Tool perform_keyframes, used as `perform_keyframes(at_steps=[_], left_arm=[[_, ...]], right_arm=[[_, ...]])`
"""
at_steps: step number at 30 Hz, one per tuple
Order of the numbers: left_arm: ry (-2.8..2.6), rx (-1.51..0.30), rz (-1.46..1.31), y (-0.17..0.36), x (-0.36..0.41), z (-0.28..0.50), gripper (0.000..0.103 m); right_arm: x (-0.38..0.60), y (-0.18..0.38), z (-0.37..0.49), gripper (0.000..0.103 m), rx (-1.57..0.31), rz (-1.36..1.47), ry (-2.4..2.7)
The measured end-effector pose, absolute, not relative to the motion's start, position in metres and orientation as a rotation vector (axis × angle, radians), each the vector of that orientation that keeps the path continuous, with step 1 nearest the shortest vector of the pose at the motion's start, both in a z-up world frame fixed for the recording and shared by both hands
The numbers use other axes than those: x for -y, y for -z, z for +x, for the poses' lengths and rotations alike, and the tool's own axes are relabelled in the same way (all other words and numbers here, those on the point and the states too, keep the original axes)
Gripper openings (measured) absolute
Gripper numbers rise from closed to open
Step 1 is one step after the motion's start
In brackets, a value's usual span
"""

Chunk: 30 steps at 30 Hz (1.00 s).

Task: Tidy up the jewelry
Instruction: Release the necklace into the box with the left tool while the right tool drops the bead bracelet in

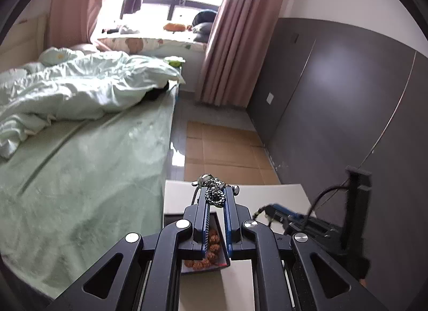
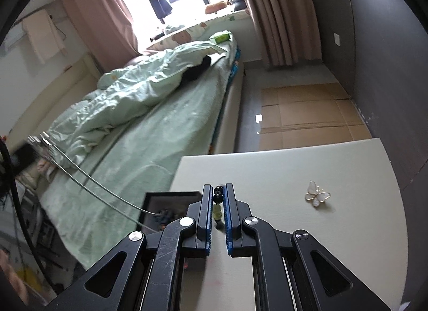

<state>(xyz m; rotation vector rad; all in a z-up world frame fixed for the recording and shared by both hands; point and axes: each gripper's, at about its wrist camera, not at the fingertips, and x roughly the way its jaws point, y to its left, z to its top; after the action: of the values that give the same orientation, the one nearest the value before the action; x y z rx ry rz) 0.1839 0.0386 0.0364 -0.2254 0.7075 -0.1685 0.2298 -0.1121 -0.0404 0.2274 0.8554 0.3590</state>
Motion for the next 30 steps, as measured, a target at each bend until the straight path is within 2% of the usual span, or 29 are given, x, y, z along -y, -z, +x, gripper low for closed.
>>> perform_keyframes(at_steps=[11,21,23,25,27,30], left_arm=[[0.141,-0.842,-0.367,0.044,-0.053,0.197,0.011],[0.096,-0.879,-0.449,0.070,-0.081,0.197,0.012],[0.086,-0.885,-0.457,0.073,-0.086,0.196,0.021],[0.069,-0.886,-0.465,0.075,-0.092,0.196,0.057],[0.044,-0.858,-0.468,0.072,-0.098,0.191,0.065],[0.023,-0.842,-0.478,0.070,-0.108,0.189,0.066]], right_arm=[[0.096,0.029,0.210,0.009,-0.802,0.255,-0.445],[0.074,0.037,0.210,0.009,-0.822,0.311,-0.540],[0.068,0.041,0.211,0.009,-0.832,0.317,-0.558],[0.060,0.045,0.211,0.009,-0.848,0.331,-0.582],[0.053,0.050,0.210,0.009,-0.865,0.337,-0.597],[0.043,0.058,0.208,0.009,-0.898,0.346,-0.624]])
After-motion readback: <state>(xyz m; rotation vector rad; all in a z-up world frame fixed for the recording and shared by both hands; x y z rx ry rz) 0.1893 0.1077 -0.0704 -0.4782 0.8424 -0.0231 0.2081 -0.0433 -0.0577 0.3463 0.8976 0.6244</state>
